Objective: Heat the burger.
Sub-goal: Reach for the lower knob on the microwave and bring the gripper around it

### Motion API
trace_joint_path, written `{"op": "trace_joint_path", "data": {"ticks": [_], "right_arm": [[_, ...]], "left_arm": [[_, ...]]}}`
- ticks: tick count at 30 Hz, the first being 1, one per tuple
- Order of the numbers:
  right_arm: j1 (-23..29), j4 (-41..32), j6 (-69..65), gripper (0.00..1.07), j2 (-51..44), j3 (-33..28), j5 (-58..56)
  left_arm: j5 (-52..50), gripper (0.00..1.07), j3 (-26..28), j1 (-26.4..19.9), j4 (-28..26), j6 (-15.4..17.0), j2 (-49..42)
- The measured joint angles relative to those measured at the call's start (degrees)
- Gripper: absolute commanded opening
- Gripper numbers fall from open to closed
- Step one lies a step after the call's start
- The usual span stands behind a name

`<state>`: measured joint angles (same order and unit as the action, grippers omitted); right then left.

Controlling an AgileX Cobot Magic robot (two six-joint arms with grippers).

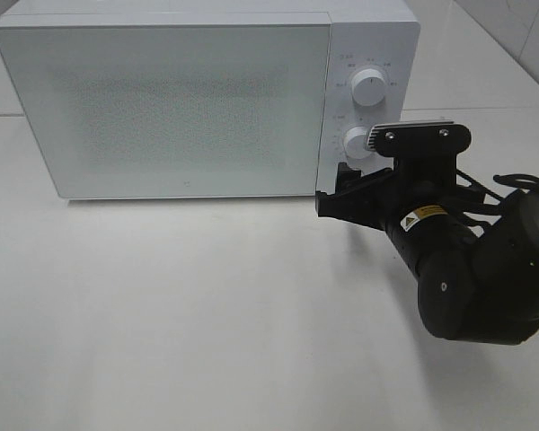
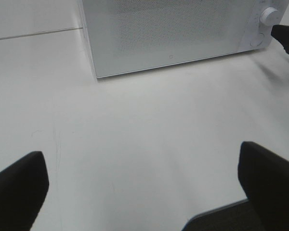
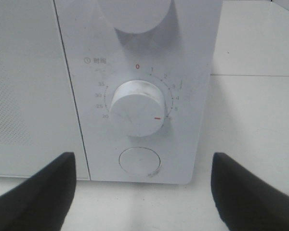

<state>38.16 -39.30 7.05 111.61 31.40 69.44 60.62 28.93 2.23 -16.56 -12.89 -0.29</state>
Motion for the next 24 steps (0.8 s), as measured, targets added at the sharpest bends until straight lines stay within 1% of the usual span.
{"op": "trace_joint_path", "data": {"ticks": [11, 16, 24], "right_arm": [[0.0, 0.0, -0.1, 0.75, 0.6, 0.1, 0.0], [-1.3, 3.2, -0.1, 0.75, 2.1, 2.5, 0.0], [-3.8, 4.0, -0.1, 0.75, 2.5, 5.5, 0.0]], "left_arm": [[0.0, 1.02, 0.0, 0.0, 0.0, 0.0, 0.0], [0.0, 1.02, 0.0, 0.0, 0.0, 0.0, 0.0], [0.0, 1.02, 0.0, 0.0, 0.0, 0.0, 0.0]]}}
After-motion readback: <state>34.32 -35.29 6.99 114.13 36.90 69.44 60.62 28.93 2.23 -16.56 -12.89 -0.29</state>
